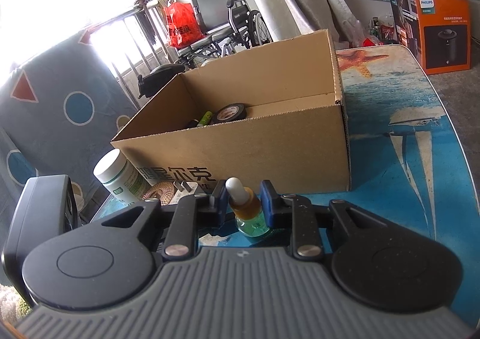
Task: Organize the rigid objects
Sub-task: 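Carry the green bottle into the box and open the right tool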
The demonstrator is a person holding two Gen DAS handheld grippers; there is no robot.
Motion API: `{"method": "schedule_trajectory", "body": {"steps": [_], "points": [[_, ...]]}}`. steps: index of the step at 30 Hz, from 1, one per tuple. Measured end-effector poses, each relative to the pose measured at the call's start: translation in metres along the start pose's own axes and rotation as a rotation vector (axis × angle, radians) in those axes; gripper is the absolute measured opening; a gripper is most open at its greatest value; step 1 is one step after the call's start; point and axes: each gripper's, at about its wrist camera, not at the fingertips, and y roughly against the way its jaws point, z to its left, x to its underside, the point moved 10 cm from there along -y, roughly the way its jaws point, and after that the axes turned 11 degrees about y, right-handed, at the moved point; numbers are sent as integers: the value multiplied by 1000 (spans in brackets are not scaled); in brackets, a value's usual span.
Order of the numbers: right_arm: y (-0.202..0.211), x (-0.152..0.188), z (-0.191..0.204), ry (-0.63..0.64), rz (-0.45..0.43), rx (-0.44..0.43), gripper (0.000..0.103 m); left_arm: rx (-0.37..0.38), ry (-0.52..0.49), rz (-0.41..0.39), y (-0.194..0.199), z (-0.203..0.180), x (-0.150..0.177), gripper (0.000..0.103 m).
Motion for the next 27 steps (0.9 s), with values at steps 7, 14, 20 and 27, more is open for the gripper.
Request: {"method": "schedule_trajectory", "body": {"steps": [7, 14, 20, 27], "points": [[37, -46, 29, 79, -97, -24, 21, 3, 8, -99, 47, 1, -43, 33], [49, -126, 51, 213, -173, -83, 20, -14, 54, -172, 65, 23, -114, 33], [-15, -181, 23, 178, -49, -149, 19, -7, 233, -48, 18, 62, -156, 33], [-116, -195, -23, 73, 131, -175, 19, -36, 400, 110, -56, 123, -166, 31]]}}
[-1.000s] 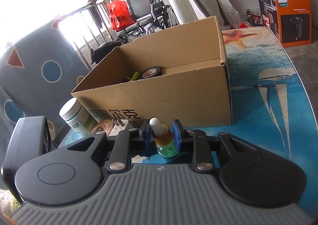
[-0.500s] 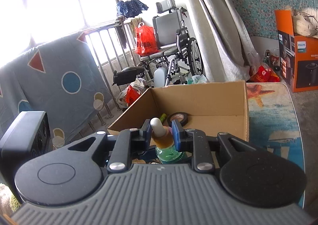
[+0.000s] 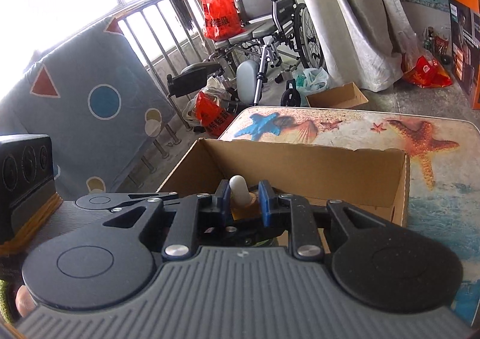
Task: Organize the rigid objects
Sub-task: 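Carry the green bottle into the box and open the right tool, then withdraw the right tool from the box toward the remaining table items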
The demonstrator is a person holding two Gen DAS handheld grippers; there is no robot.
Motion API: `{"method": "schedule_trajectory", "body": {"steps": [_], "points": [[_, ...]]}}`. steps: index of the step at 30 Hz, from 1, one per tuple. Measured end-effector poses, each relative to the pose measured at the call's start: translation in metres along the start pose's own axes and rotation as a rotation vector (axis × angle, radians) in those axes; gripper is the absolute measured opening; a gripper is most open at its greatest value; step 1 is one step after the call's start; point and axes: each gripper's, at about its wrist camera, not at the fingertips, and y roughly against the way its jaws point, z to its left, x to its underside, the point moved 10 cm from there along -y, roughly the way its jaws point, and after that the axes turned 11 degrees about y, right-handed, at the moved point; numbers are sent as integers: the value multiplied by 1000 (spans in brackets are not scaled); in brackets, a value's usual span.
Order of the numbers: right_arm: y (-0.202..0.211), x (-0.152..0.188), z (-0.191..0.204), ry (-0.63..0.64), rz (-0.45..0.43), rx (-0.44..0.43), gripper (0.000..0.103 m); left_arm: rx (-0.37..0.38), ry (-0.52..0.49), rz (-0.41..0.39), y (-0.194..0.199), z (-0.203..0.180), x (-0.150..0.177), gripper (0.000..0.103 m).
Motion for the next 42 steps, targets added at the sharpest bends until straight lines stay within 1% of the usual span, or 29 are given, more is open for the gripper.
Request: {"method": "schedule_trajectory", "body": {"steps": [3, 6, 9, 12, 13, 15, 21, 22, 24, 25, 26, 27, 29, 30, 32, 34, 36, 40, 42], "points": [[-32, 1, -17, -16, 42, 2, 18, -26, 37, 37, -25, 14, -10, 30], [-57, -3, -34, -36, 62, -4, 17, -50, 61, 56, -44, 19, -17, 29], [-75, -4, -47, -45, 73, -5, 16, -70, 66, 63, -57, 24, -23, 27], [-91, -3, -59, -51, 86, -4, 16, -73, 73, 77, -66, 23, -24, 27], [-97, -3, -63, -58, 88, -9, 13, -74, 80, 85, -68, 24, -23, 27], [-104, -3, -67, -70, 84, -25, 11, -60, 99, 95, -72, 25, -23, 28], [-106, -6, -67, -57, 73, -30, 11, -61, 96, 100, -72, 23, -19, 28], [-104, -7, -67, -59, 68, -30, 13, -61, 94, 98, -70, 22, -19, 31], [-94, -9, -68, -65, 56, -21, 13, -61, 81, 85, -64, 18, -19, 40], [-86, -9, -68, -71, 46, -17, 13, -60, 69, 77, -59, 15, -18, 47], [-78, -10, -68, -78, 36, -16, 13, -60, 56, 67, -53, 13, -18, 52], [-69, -11, -67, -86, 24, -15, 13, -58, 39, 55, -46, 9, -17, 54], [-44, -11, -64, -101, -3, -7, 15, -47, 10, 35, -28, 0, -15, 61], [-32, -10, -61, -105, -17, -1, 16, -37, -2, 26, -18, -4, -13, 63], [-1, -7, -52, -99, -51, 13, 18, -14, -27, 5, 5, -11, -8, 71], [31, -2, -40, -82, -84, 27, 24, 5, -59, -13, 30, -17, 0, 75], [61, 8, -25, -70, -111, 33, 26, 13, -99, -29, 53, -20, 10, 78], [112, 38, 7, -66, -153, 25, 30, 37, -148, -47, 96, -24, 35, 82], [132, 56, 24, -71, -177, 14, 32, 52, -166, -54, 114, -22, 54, 85]]}}
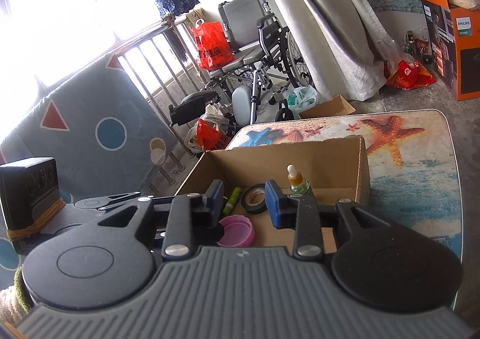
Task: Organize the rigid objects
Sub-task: 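Withdraw the right tool from the box toward the remaining table items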
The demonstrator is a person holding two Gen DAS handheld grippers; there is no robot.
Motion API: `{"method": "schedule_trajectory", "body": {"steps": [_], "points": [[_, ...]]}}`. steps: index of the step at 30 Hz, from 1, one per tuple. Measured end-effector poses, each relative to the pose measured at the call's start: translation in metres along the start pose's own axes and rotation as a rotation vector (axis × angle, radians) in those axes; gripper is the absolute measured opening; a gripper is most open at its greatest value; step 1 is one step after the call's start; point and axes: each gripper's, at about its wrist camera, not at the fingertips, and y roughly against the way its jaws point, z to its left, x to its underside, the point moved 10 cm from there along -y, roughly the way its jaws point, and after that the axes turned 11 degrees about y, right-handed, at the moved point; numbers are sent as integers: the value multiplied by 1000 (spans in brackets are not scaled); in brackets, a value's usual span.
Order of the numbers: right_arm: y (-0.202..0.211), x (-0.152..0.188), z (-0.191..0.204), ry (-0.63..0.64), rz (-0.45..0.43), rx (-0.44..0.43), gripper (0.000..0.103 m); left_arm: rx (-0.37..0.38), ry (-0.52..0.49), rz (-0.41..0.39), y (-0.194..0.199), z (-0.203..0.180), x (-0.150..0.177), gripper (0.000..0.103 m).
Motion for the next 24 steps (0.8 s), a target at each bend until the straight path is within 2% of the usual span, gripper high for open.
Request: {"method": "schedule_trajectory", "body": {"steps": [6, 12, 15, 17, 19, 24], "points": [[37, 65, 40, -41, -19, -9, 35, -7, -33, 9, 29, 2, 62, 88], [6, 137, 65, -142, 76, -39, 35, -31, -46, 82, 14, 19, 123, 86], [-15, 156, 64, -201, 113, -36, 35, -63, -64, 84, 3, 25, 135, 80], [-30, 166, 63, -232, 139, -42, 35, -77, -66, 72, -3, 29, 139, 68], [-42, 172, 61, -259, 162, -51, 34, -89, -81, 63, -7, 31, 139, 63], [-66, 175, 62, -271, 190, -64, 32, -120, -101, 47, -16, 37, 135, 58]]}}
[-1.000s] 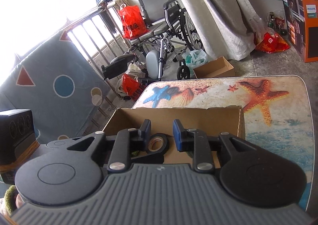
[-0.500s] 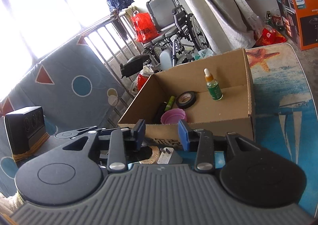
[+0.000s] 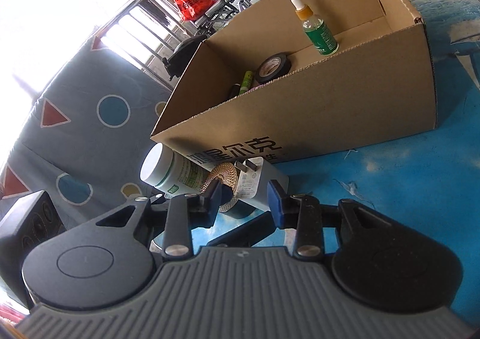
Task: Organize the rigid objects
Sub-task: 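Withdraw the right tool from the box toward the remaining table items, then grasp the white plug charger with the right tool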
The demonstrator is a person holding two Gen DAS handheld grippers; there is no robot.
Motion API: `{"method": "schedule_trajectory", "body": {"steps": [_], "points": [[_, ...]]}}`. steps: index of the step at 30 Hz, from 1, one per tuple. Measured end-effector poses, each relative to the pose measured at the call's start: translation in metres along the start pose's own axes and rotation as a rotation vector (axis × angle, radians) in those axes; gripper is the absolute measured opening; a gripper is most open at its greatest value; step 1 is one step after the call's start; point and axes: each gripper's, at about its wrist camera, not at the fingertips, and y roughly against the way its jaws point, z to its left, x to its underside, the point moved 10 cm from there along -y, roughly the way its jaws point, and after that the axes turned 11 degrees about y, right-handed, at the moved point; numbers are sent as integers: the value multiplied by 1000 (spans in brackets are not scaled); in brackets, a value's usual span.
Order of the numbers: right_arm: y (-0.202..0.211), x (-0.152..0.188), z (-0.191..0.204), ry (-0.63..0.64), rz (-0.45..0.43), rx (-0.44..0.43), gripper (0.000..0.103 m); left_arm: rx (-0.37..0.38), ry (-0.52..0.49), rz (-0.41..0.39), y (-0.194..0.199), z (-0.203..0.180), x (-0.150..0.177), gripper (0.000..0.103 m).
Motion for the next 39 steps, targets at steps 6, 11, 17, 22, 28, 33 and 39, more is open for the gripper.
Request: {"method": "schedule_trajectory", "body": {"steps": [6, 11, 17, 22, 28, 33, 39], "points": [[-26, -12, -2, -7, 32, -16, 28, -14, -18, 11, -9, 4, -1, 56], [-37, -15, -6, -11, 48, -21, 28, -27, -39, 10, -15, 2, -3, 56], [-41, -15, -15, -30, 55, -8, 27, -13, -18, 28, -19, 3, -4, 57], [-35, -13, -19, -29, 48, 8, 28, 22, -2, 40, -20, -3, -2, 57], [-17, -8, -32, -35, 35, 43, 28, 88, -7, 49, -21, -26, 2, 56], [3, -1, -45, -58, 22, 68, 29, 140, -34, 53, -20, -46, 10, 56], [22, 7, -55, -81, 1, 97, 29, 186, -56, 61, -19, -63, 16, 56]]}}
